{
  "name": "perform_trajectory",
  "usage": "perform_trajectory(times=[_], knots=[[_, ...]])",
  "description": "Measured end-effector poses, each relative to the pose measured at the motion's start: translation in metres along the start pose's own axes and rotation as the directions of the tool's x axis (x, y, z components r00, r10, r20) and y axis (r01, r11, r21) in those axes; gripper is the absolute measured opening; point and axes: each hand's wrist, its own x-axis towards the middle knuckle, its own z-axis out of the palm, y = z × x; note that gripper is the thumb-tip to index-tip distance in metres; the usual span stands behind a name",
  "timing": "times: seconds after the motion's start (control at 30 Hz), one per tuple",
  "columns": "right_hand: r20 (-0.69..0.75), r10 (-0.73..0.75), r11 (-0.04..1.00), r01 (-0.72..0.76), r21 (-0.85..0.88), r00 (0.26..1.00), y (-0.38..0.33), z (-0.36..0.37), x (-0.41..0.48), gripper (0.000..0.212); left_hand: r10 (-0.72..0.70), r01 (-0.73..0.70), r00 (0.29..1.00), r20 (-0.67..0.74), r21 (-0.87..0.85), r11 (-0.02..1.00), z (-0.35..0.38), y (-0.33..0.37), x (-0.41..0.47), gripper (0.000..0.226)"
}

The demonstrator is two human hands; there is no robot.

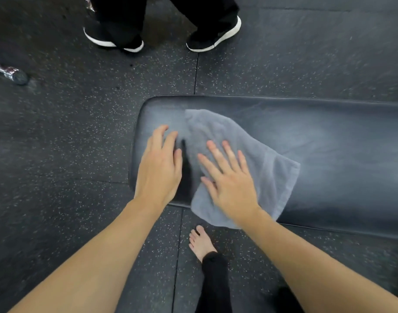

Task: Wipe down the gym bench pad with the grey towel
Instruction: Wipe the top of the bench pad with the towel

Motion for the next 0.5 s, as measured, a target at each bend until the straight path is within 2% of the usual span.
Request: perform_trajectory(times=[0.13, 0.23, 0.3, 0.4, 0.5], knots=[[-0.022, 0.176, 0.984, -0.176, -0.004, 0.984, 0.085, -0.026, -0.052, 0.054, 0.051, -0.050, 0.995, 0.080, -0.012, 0.999, 0.031, 0.041, 0.001, 0.040], [-0.031, 0.300, 0.954, -0.300, 0.009, 0.953, 0.143, -0.044, -0.093, 0.055, 0.089, -0.096, 0.981, 0.174, 0.036, 0.995, 0.054, 0.066, 0.004, 0.055], [-0.036, 0.365, 0.931, -0.365, 0.023, 0.930, 0.170, -0.054, -0.117, 0.057, 0.082, -0.109, 0.955, 0.284, 0.079, 0.991, 0.066, 0.084, 0.009, 0.079], [-0.017, 0.399, 0.916, -0.397, 0.057, 0.917, 0.186, -0.058, -0.132, 0.058, 0.017, -0.129, 0.856, 0.516, 0.183, 0.975, 0.080, 0.104, 0.016, 0.137], [-0.024, 0.424, 0.903, -0.421, 0.087, 0.905, 0.182, -0.055, -0.126, 0.056, -0.043, -0.156, 0.798, 0.601, 0.276, 0.949, 0.088, 0.104, 0.019, 0.165]])
